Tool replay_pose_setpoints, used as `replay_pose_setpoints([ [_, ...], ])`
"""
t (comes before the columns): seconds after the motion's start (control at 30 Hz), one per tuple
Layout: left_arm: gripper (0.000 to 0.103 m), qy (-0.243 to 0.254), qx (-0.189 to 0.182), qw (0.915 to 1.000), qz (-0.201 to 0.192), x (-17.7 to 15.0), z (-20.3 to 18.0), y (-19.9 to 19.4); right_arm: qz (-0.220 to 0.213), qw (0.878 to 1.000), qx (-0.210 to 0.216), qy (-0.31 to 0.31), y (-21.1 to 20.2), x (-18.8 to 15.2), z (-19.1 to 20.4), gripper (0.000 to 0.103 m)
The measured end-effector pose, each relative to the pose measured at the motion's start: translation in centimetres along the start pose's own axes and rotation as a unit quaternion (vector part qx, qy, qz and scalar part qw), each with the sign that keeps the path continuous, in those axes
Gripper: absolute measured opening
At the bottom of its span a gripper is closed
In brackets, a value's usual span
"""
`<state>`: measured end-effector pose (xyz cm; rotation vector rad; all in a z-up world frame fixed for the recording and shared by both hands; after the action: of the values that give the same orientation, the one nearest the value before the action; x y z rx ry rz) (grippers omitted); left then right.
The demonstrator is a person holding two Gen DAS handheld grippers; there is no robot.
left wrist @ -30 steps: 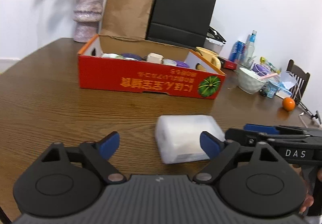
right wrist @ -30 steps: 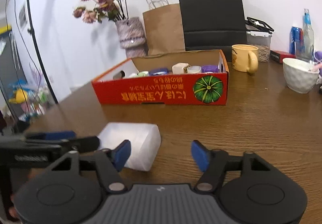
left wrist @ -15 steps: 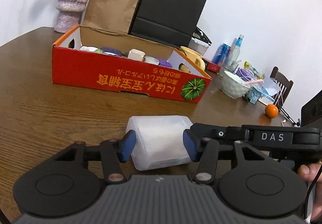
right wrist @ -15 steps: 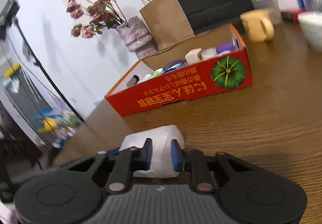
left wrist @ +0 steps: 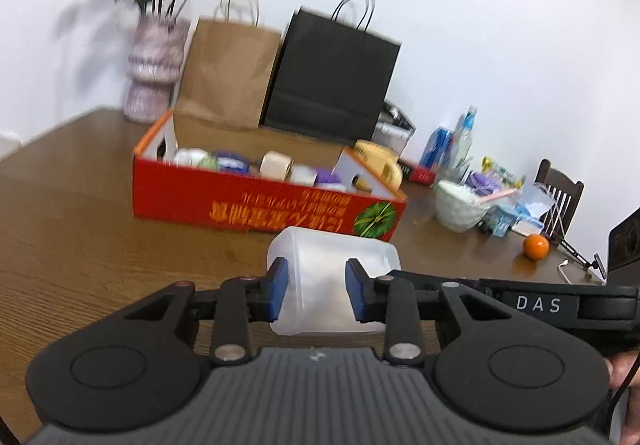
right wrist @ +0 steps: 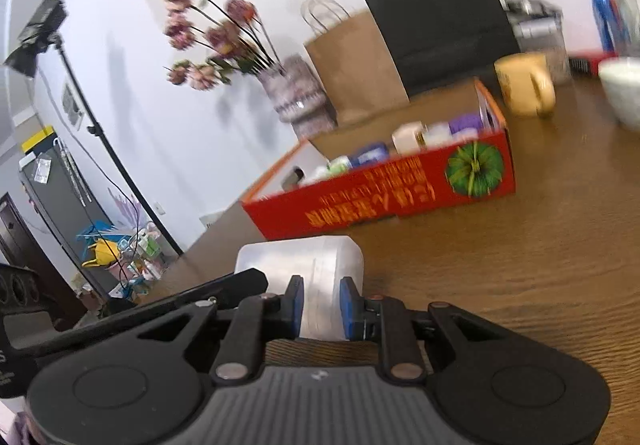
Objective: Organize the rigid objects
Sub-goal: 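Lift the clear container with the right tool and carry it over the box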
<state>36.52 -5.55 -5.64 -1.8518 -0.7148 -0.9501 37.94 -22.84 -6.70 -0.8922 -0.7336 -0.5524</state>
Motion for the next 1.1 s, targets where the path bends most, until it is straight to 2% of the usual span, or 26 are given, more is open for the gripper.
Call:
replay_pose_setpoints([
  [0.13,0.032,0.017,-0.003,0.9992,-0.037,0.4,-1.6,-3.1,-0.027,0.999,-0.011,-0.035,-3.1,0.2,2.4,0.019],
  [0.37,0.032,0.032,-0.016,0.9969,-0.071,0.9,-4.2,-7.1,-0.064,0.996,-0.014,-0.058,-7.6,0.0,4.9,0.019],
  [0.63,0.032,0.037,-0.028,0.9954,-0.084,1.7,-5.4,-7.5,-0.082,0.994,-0.021,-0.062,-9.1,0.5,4.9,0.019],
  [0.83,0.032,0.05,-0.036,0.9945,-0.084,5.8,-5.5,-4.7,-0.093,0.994,-0.022,-0.061,-7.7,5.1,3.5,0.019],
  [1.1,0.032,0.056,-0.05,0.9953,-0.061,13.7,-5.7,2.6,-0.075,0.997,-0.002,-0.02,-3.3,14.7,-1.7,0.019],
])
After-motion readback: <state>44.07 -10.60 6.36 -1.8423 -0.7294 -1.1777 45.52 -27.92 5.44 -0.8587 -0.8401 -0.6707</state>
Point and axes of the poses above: each gripper's, at about its wrist camera, not at the fingertips, and y roughly the way its jaws point, z to its left, x to its top, the point moved 7 cm from there along y, roughly the way its jaws point, and after that the axes turned 6 degrees about z, right-handed, at the moved point
